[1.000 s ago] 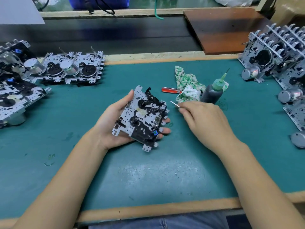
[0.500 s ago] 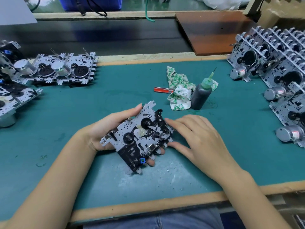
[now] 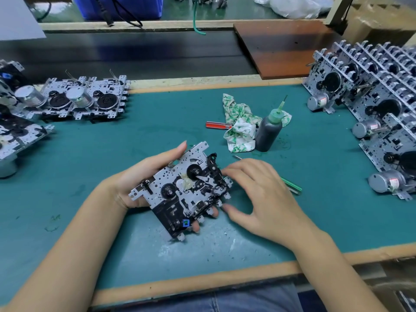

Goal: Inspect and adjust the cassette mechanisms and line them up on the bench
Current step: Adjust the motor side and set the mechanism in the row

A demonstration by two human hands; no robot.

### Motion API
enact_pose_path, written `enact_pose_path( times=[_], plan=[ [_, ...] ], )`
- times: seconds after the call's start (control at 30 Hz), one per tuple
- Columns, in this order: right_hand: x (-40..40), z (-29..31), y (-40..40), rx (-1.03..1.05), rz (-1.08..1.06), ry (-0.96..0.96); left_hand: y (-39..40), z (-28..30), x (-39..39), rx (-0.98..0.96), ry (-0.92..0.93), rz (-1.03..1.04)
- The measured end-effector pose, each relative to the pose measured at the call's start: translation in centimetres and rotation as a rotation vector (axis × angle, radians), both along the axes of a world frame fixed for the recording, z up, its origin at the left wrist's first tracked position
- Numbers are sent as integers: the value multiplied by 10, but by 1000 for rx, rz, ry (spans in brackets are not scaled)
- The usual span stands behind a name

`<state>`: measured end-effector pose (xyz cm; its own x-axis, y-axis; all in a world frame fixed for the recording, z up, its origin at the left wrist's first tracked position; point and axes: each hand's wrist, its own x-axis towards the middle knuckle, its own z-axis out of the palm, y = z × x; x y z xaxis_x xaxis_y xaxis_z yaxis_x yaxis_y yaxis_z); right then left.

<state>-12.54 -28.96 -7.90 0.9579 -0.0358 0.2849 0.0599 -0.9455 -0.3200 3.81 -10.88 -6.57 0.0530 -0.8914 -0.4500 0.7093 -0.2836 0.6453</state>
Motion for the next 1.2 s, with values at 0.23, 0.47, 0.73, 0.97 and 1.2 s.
enact_pose_path(
  times=[0.23, 0.47, 0.73, 0.97, 1.2],
  plan=[
    [0, 2, -7, -109, 41, -51, -4, -5, 6, 207, -166, 42],
    [-5, 2, -14, -93, -80, -115, -1, 8, -2, 76, -233, 248],
    [-9, -1, -11, -118, -129, -100, 27, 6, -59, 580, -1785, 158],
    [-7, -2, -10, -188, -88, -159, 11, -9, -66, 393, -2081, 331],
    [-6, -5, -13, -167, -66, -143, 6, -17, -72, 469, -2006, 519]
  ],
)
